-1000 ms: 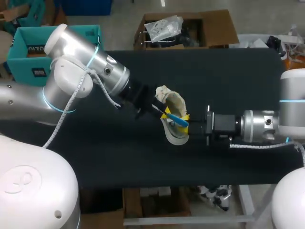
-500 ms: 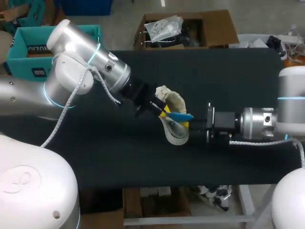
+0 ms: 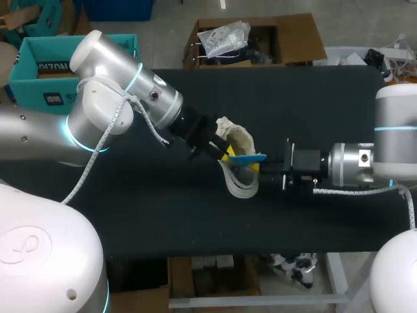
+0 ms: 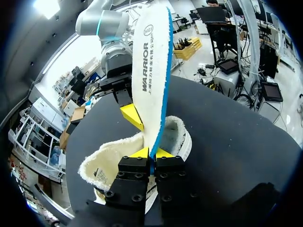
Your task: Open the shoe tongue, take the insole out of the shoe, put the insole back into the shoe, and pack the shoe into the shoebox
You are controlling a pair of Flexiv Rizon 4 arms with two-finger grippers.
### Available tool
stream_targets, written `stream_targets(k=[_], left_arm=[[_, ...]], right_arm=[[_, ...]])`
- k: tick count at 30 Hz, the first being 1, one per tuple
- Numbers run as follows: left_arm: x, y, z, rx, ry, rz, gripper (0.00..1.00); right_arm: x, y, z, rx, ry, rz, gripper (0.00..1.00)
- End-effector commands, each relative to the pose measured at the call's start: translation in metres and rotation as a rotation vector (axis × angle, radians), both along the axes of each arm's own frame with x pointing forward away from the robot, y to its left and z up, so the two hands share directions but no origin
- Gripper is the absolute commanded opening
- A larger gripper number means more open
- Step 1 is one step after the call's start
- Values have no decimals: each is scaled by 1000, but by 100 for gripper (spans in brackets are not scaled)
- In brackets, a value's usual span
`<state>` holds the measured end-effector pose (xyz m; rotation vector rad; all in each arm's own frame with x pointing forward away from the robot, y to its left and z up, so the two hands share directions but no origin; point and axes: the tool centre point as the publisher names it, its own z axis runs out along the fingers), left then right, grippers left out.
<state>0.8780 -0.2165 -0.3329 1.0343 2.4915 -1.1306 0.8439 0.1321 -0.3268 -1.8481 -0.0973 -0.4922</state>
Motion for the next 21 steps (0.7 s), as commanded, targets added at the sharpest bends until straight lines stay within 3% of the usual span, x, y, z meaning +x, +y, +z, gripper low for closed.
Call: stream_targets(k=[1,14,16,18,21], left_arm=[[1,-10,-7,4,7,8,0],[7,0,-10,-10,38,45,0],[4,2,-8,-24,49,43,27],[1,4,-5,-33,48,38,44],[-3,5,0,-54,49,25,45]], right_arm=[[9,1,-13,28,-1,3,0],[26,0,-29,50,26,2,0],[26,0,-29,48,29,0,0],[25,0,-29,46,31,-2,0],[22,-1,-28,43,30,-8,0]])
